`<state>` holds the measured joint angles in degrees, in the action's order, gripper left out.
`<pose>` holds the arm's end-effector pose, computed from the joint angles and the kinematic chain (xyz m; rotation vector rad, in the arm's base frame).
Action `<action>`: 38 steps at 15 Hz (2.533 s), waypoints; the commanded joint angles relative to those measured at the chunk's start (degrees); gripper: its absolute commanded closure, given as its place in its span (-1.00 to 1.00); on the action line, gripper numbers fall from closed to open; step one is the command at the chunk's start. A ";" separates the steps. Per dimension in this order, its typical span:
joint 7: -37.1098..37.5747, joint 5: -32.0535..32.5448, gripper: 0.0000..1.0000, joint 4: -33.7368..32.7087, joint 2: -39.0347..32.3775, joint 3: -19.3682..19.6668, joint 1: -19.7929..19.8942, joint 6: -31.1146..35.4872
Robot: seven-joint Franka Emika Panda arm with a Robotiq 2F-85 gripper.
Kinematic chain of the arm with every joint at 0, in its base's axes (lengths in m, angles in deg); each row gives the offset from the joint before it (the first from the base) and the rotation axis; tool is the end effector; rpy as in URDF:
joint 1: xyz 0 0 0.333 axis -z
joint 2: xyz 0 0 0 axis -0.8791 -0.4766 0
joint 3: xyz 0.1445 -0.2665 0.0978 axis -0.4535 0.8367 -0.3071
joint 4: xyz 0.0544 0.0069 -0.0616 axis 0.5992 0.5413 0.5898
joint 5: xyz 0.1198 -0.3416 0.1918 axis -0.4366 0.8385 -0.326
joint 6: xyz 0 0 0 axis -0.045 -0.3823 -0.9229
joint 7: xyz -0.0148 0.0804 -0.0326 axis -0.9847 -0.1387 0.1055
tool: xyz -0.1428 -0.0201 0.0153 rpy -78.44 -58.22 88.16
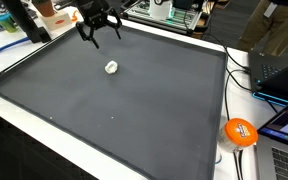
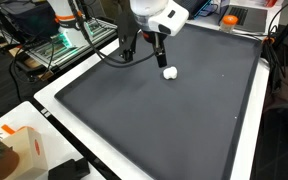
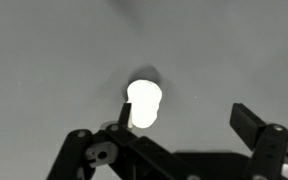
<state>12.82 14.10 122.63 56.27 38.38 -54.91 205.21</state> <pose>0.5757 -0.0464 0.2299 -2.6306 -1.0528 -0.1581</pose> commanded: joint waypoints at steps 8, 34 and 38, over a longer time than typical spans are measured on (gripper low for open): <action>1.35 2.08 -0.67 7.97 -3.58 -5.49 0.21 23.06; 13.16 15.95 0.98 6.56 -6.95 -14.05 3.57 29.25; 18.02 20.13 0.97 6.09 -7.71 -10.87 0.55 28.27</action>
<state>27.52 31.37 129.30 49.24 25.42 -52.84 235.07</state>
